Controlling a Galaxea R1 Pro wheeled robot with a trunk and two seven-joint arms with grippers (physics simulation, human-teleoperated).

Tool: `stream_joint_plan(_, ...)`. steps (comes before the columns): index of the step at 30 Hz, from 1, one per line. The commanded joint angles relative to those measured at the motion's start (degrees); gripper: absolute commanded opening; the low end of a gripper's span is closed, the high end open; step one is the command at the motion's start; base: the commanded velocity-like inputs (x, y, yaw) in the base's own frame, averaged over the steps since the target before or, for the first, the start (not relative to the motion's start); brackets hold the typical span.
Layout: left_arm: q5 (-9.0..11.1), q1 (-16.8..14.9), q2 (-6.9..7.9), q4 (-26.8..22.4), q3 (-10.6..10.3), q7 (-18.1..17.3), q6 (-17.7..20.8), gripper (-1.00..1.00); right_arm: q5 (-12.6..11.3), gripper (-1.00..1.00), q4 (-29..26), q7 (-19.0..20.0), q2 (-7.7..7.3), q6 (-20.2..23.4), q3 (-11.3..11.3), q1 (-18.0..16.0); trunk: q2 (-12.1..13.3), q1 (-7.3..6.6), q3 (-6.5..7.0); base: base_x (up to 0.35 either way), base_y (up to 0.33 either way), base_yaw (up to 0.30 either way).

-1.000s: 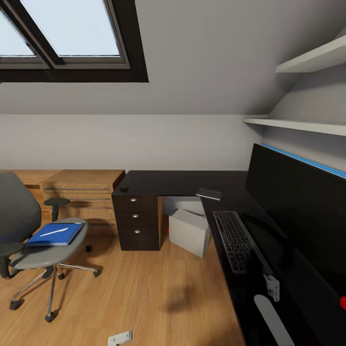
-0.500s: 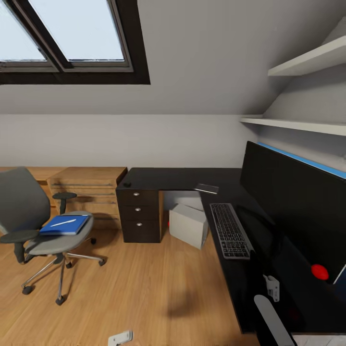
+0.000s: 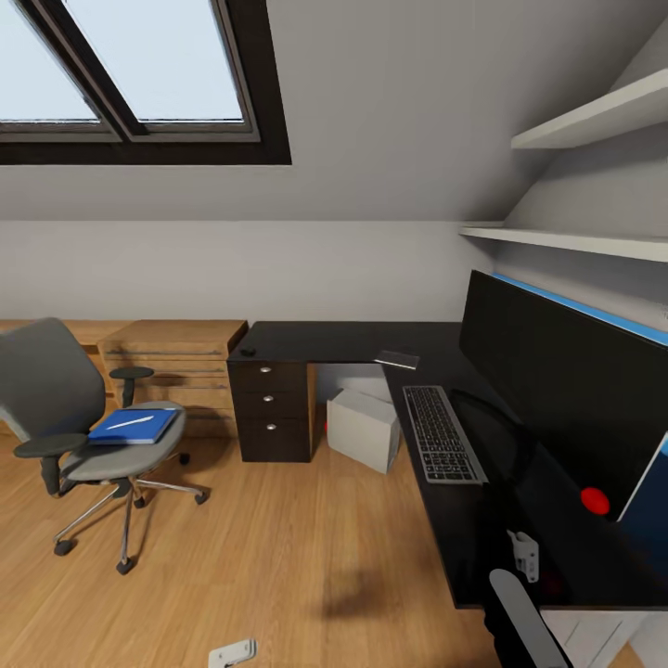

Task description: In the bedroom, organize the workspace by keeping the computer under the desk, ensuring the monitor is on the desk, placing the keyboard on the desk next to the monitor, placing the mouse on the desk next to the keyboard, moving the folder from the swivel chair onto the desk next to the mouse, stacking the notebook on top of the folder with the pen on top of the notebook, and positioning the swivel chair next to the desk.

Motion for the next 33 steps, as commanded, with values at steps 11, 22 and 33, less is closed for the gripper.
stream_joint_plan(11,0.52,-0.03,0.11,-0.01,-0.45,0.21,-0.14,1.0,8.09,1.0,-0.43,0.07,0.31,-0.31,4.97,-0.03,1.57,-0.88,0.65,-0.007,0.0,0.0)
stream_joint_plan(22,0.51,-0.03,0.15,-0.02,-0.45,0.21,-0.13,1.0,21.65,1.0,-0.59,-0.18,2.0,-0.61,10.02,-0.03,5.98,-3.3,2.63,0.0,0.0,0.0)
stream_joint_plan(33,0.51,-0.03,0.15,-0.02,-0.45,0.21,-0.13,1.0,33.92,1.0,-0.6,-6.51,5.77,-0.45,16.12,-0.03,10.39,-5.72,4.6,0.0,0.0,0.0)
